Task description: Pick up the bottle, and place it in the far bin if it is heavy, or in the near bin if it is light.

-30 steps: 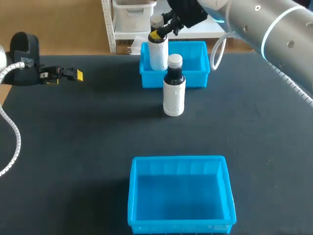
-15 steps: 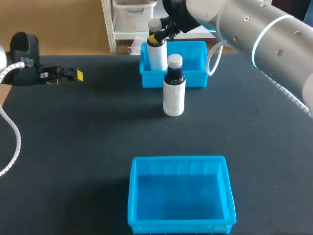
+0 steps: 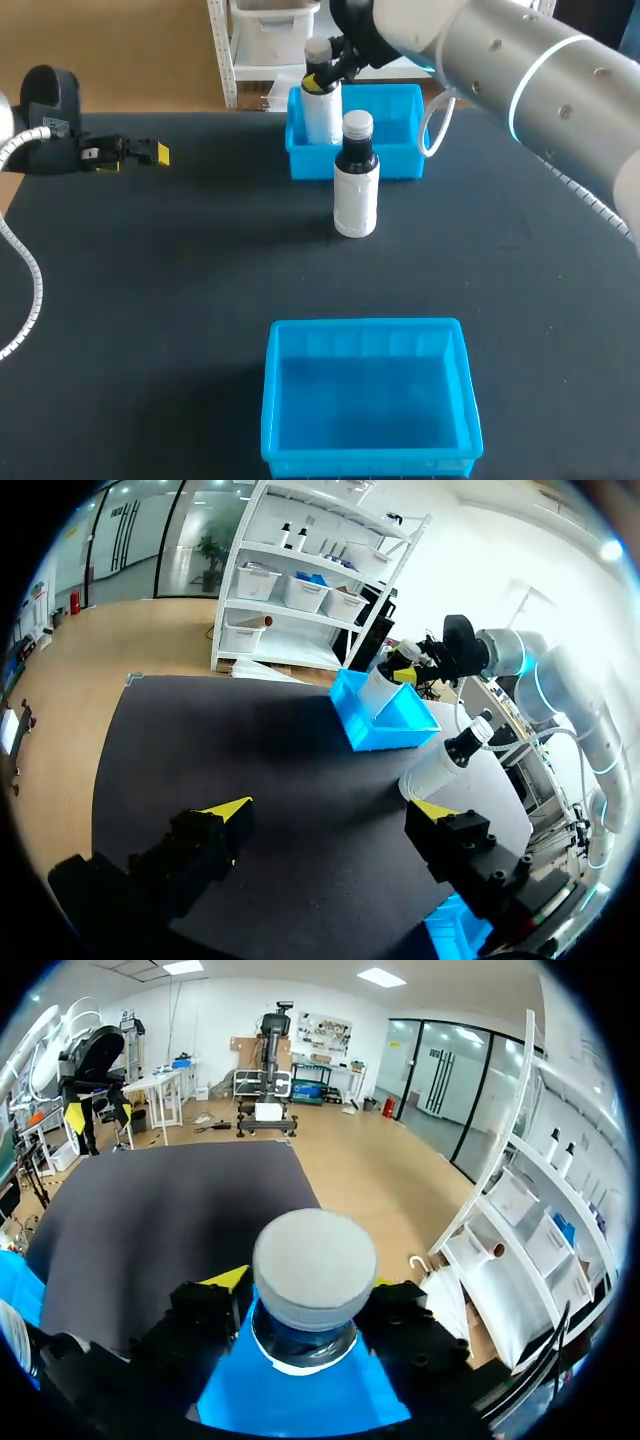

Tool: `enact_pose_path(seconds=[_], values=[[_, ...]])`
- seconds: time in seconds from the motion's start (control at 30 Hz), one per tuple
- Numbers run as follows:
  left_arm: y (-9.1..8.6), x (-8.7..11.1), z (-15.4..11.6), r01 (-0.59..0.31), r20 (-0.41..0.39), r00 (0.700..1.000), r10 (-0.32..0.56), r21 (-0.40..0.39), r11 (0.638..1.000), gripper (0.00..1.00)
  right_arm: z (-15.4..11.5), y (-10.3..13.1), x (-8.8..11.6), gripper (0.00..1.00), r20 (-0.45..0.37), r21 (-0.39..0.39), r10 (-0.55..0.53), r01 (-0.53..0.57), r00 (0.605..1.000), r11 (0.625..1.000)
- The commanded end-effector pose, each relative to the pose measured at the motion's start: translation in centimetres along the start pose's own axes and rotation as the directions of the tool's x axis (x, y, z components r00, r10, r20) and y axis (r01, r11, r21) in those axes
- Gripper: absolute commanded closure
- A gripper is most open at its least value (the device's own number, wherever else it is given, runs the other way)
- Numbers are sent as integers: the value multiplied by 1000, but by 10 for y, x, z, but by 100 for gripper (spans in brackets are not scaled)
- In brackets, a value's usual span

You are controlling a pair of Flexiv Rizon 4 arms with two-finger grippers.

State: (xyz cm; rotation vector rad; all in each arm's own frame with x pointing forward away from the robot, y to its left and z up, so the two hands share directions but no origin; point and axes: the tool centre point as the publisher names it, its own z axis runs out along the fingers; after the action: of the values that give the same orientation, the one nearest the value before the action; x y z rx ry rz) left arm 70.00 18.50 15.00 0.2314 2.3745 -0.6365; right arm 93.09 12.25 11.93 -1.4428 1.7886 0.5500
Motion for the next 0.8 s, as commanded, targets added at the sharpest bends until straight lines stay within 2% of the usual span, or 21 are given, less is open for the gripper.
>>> enact_pose_path(seconds=[0.03,0.23,0.43,0.57,0.8], values=[[0,0,0,0,0,1000,0,0,1000,0,5,-12,-2,0,-9,-537,-1,-4,1000,844],[0,0,0,0,0,1000,0,0,1000,0,-5,-16,7,0,-33,-516,10,-26,999,856],[0,0,0,0,0,1000,0,0,1000,0,-25,-22,25,0,-64,-472,42,-67,997,879],[0,0,0,0,0,1000,0,0,1000,0,-49,-26,41,0,-85,-422,58,-88,995,902],[0,0,0,0,0,1000,0,0,1000,0,-110,-19,87,0,-102,-327,119,-146,988,933]])
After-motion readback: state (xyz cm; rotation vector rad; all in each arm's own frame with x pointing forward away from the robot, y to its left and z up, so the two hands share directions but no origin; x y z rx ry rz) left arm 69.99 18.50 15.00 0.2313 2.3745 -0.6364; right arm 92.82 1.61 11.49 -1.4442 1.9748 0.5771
